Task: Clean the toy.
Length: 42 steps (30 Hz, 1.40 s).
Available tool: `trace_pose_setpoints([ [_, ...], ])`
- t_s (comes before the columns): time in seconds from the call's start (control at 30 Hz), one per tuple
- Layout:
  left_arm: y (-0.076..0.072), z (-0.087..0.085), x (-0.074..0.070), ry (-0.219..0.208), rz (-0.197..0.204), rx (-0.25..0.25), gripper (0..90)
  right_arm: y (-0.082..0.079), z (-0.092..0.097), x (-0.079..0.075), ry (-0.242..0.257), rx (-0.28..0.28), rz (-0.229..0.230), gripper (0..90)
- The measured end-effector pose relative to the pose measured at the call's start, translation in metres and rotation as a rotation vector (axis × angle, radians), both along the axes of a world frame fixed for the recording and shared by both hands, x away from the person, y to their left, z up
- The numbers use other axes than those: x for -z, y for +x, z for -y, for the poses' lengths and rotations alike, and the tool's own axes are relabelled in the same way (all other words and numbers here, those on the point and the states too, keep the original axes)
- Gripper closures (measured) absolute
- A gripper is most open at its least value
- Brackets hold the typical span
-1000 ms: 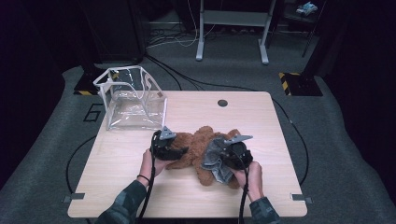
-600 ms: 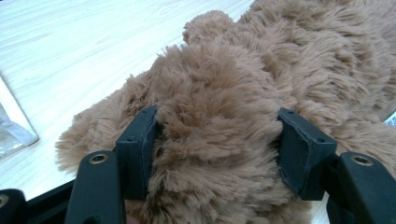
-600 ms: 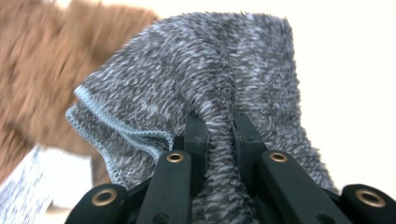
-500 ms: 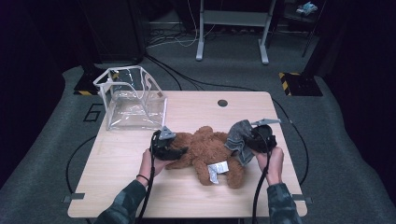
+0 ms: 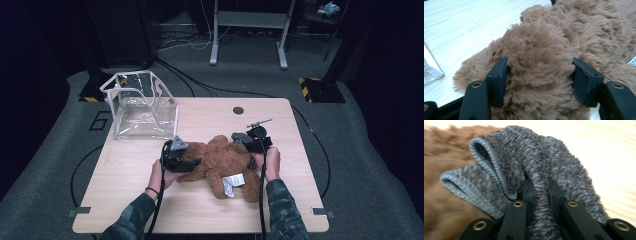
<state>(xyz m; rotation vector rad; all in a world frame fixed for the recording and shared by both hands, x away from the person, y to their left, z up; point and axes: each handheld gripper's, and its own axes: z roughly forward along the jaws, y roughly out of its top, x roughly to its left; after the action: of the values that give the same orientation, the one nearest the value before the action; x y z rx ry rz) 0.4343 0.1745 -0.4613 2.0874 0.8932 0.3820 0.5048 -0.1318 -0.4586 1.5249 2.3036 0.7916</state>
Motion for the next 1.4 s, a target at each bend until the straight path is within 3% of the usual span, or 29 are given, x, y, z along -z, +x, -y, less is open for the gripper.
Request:
trace_pose_setpoints([
  [0.07, 0.0, -0.001, 0.0, 0.001, 0.007, 0.003, 36.9, -0.001, 0.003, -0.001, -0.018, 0.016, 0.011, 80.4],
  [0.2, 0.0, -0.001, 0.001, -0.002, 0.002, -0.002, 36.9, -0.004, 0.012, -0.004, -0.115, 0.081, 0.056, 80.4],
  [0.3, 0.001, -0.001, 0.001, -0.01, 0.005, -0.004, 36.9, -0.004, 0.025, -0.004, -0.155, 0.122, 0.046, 80.4],
  [0.43, 0.001, -0.002, 0.001, -0.011, 0.001, -0.002, 36.8, -0.011, 0.032, -0.012, -0.102, 0.134, 0.062, 80.2],
  [0.6, 0.001, -0.002, 0.001, -0.009, 0.0, -0.002, 36.8, -0.015, 0.013, -0.034, -0.012, 0.036, 0.124, 80.2],
  [0.67, 0.001, -0.002, 0.001, -0.011, -0.002, -0.003, 36.8, -0.014, 0.002, -0.036, 0.019, -0.007, 0.118, 80.2],
  [0.73, 0.0, -0.002, 0.001, -0.014, -0.005, -0.004, 36.7, -0.01, -0.005, -0.03, 0.012, -0.045, 0.095, 80.2],
  [0.87, 0.001, -0.003, 0.001, -0.014, -0.002, -0.001, 36.8, -0.003, -0.002, -0.004, -0.012, -0.019, 0.013, 80.4],
  [0.97, 0.001, -0.003, 0.001, -0.012, -0.002, 0.001, 36.8, -0.005, 0.005, 0.001, -0.009, 0.012, 0.025, 80.6],
  [1.07, 0.001, -0.002, 0.001, -0.022, -0.006, -0.003, 36.8, -0.007, 0.008, -0.001, -0.065, 0.038, 0.04, 80.7],
  [1.17, 0.001, -0.003, 0.001, -0.019, -0.002, 0.0, 36.8, -0.006, 0.021, -0.002, -0.107, 0.1, 0.047, 80.6],
  [1.27, 0.001, -0.003, 0.001, -0.02, -0.002, 0.0, 36.8, -0.005, 0.031, 0.0, -0.162, 0.148, 0.029, 80.6],
  [1.33, 0.001, -0.003, 0.001, -0.016, -0.004, 0.0, 36.8, -0.006, 0.036, -0.002, -0.124, 0.136, 0.033, 80.6],
  [1.4, 0.001, -0.003, 0.002, -0.023, -0.005, 0.001, 36.8, -0.011, 0.033, -0.011, -0.081, 0.115, 0.064, 80.5],
])
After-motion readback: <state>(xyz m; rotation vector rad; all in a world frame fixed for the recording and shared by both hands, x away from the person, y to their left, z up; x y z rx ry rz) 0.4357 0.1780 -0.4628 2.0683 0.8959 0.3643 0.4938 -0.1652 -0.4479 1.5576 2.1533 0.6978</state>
